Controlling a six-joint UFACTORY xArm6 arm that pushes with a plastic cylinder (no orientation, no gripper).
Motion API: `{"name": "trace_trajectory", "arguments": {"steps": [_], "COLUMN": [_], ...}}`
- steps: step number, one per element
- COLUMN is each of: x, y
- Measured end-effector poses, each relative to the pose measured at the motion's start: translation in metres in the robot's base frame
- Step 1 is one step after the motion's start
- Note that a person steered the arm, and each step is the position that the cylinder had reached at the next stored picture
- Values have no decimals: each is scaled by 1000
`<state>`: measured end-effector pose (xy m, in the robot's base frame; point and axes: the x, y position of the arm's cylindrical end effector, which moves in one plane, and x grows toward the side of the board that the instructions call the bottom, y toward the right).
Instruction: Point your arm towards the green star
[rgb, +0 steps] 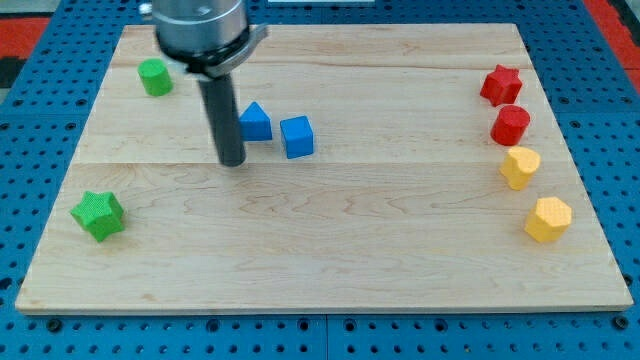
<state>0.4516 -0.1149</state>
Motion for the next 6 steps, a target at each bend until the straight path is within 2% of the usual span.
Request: {"name": "trace_trajectory", "arguments": {"steps": [2,3,5,6], "x": [58,102,142,116], "y": [9,0,-137,-149]}}
